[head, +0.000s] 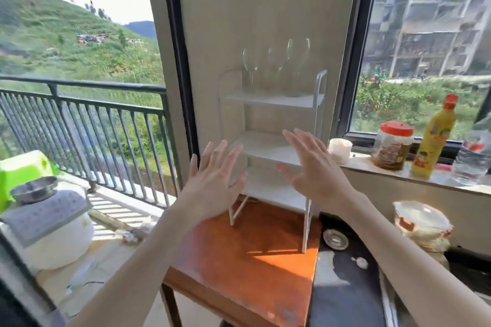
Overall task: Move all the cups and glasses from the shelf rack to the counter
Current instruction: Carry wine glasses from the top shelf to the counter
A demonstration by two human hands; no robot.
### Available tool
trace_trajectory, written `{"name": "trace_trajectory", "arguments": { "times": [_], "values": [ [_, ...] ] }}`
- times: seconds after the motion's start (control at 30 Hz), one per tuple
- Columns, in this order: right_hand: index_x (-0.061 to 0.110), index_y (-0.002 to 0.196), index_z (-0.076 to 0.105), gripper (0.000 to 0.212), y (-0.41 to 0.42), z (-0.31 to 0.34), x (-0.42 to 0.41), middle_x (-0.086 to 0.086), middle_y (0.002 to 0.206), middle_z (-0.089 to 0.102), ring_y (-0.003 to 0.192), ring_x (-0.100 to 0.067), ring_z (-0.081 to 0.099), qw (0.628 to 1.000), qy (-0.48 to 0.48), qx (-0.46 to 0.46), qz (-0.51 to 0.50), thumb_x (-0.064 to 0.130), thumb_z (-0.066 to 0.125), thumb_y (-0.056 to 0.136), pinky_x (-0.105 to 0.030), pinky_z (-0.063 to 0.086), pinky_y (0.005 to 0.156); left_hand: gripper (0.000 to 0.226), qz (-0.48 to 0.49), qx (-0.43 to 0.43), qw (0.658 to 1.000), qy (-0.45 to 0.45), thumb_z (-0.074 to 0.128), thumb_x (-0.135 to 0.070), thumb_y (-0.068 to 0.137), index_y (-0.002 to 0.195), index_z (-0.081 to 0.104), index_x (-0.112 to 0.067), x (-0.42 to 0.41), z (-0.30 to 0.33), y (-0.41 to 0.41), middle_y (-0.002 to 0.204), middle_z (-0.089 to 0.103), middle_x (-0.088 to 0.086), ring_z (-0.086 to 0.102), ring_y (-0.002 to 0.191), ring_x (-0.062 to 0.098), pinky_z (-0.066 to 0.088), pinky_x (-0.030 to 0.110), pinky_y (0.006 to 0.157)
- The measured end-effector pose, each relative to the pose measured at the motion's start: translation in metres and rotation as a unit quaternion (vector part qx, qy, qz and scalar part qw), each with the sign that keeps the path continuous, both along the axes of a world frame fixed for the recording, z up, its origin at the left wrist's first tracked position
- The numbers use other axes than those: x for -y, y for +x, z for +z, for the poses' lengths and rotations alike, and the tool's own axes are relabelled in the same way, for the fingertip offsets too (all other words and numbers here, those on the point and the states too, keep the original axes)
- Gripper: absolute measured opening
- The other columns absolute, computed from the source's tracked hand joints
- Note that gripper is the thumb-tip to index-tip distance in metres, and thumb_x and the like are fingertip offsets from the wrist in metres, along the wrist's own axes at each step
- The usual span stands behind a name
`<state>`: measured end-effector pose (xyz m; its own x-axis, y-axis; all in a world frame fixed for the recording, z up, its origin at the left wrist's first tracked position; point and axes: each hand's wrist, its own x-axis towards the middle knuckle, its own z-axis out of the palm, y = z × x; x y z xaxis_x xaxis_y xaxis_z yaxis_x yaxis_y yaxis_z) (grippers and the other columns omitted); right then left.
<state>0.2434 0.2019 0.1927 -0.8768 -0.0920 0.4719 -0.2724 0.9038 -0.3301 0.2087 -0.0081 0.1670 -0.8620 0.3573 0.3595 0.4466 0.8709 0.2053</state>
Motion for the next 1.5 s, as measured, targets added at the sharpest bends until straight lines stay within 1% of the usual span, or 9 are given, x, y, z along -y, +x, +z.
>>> {"name": "trace_trajectory", "arguments": {
  "times": [0.33,0.5,0.63,0.9,1.03,1.23,1.3,1.37,1.5],
  "values": [
    [0.023,0.145,0.02,0.065,-0.116,0.062,0.017,-0.003,0.155,0.021,0.143,-0.019,0.014,0.995,-0.018,-0.078,-0.064,0.043,0.048,0.09,-0.038,0.02,0.112,0.066,-0.087,-0.038,0.993,0.065,0.018,-0.061,0.083,0.143,-0.001,-0.039,-0.007,0.051,-0.15,0.158,0.002,-0.001,-0.009,0.143,0.017,-0.002,0.047,0.116],
    [0.016,0.143,0.027,0.062,-0.177,0.092,0.005,-0.007,0.15,0.029,0.139,-0.025,0.023,0.986,-0.039,-0.131,-0.1,0.036,0.051,0.09,-0.032,0.019,0.11,0.06,-0.15,-0.104,0.958,0.223,0.036,-0.049,0.09,0.143,0.019,-0.028,-0.027,0.087,-0.205,0.149,0.029,-0.001,0.022,0.137,0.014,0.02,0.03,0.105],
    [0.012,0.141,0.027,0.06,-0.22,0.111,-0.007,-0.01,0.148,0.03,0.137,-0.028,0.023,0.974,-0.053,-0.164,-0.144,0.034,0.05,0.089,-0.037,0.021,0.111,0.054,-0.136,-0.118,0.933,0.312,0.046,-0.036,0.091,0.138,0.029,-0.018,-0.046,0.111,-0.252,0.14,0.038,0.004,0.035,0.129,0.018,0.023,0.024,0.096],
    [0.006,0.145,0.006,0.084,-0.272,0.126,-0.025,-0.017,0.153,0.014,0.14,-0.032,0.013,0.944,-0.144,-0.215,-0.206,0.024,0.06,0.084,-0.04,0.016,0.115,0.07,-0.092,-0.084,0.915,0.383,0.054,-0.034,0.088,0.143,0.016,-0.015,-0.079,0.124,-0.329,0.147,0.029,0.008,0.037,0.129,0.021,0.026,0.023,0.089],
    [0.008,0.145,0.003,0.09,-0.291,0.126,-0.032,-0.015,0.152,0.013,0.139,-0.033,0.017,0.922,-0.247,-0.212,-0.211,0.026,0.063,0.081,-0.037,0.02,0.11,0.081,-0.108,-0.046,0.905,0.41,0.059,-0.031,0.086,0.145,0.008,-0.011,-0.096,0.124,-0.35,0.149,0.022,0.011,0.032,0.132,0.023,0.021,0.013,0.089],
    [0.014,0.146,0.008,0.091,-0.307,0.123,-0.037,-0.012,0.143,0.032,0.129,-0.026,0.035,0.891,-0.384,-0.166,-0.174,0.032,0.067,0.078,-0.025,0.025,0.095,0.092,-0.095,0.025,0.887,0.452,0.065,-0.035,0.081,0.145,0.005,-0.01,-0.114,0.134,-0.374,0.148,0.025,0.015,0.033,0.133,0.029,0.029,0.038,0.108],
    [0.016,0.145,0.011,0.092,-0.308,0.123,-0.039,-0.01,0.141,0.036,0.128,-0.025,0.038,0.886,-0.396,-0.169,-0.169,0.033,0.069,0.076,-0.026,0.027,0.102,0.086,-0.082,0.036,0.875,0.477,0.067,-0.032,0.08,0.143,0.014,-0.009,-0.116,0.137,-0.381,0.142,0.034,0.015,0.044,0.123,0.027,0.036,0.033,0.099],
    [0.015,0.144,0.014,0.092,-0.307,0.123,-0.039,-0.009,0.136,0.041,0.124,-0.024,0.043,0.88,-0.41,-0.172,-0.165,0.032,0.072,0.074,-0.037,0.033,0.108,0.079,-0.071,0.047,0.863,0.497,0.069,-0.031,0.079,0.14,0.023,-0.008,-0.117,0.138,-0.382,0.134,0.043,0.013,0.051,0.106,0.022,0.038,0.027,0.084],
    [0.016,0.144,0.017,0.092,-0.298,0.122,-0.033,-0.007,0.135,0.044,0.122,-0.021,0.047,0.878,-0.418,-0.187,-0.139,0.028,0.075,0.073,-0.041,0.038,0.106,0.078,-0.089,0.034,0.848,0.522,0.071,-0.033,0.077,0.138,0.028,-0.009,-0.112,0.133,-0.373,0.125,0.047,0.01,0.059,0.098,0.027,0.046,0.033,0.08]
  ]
}}
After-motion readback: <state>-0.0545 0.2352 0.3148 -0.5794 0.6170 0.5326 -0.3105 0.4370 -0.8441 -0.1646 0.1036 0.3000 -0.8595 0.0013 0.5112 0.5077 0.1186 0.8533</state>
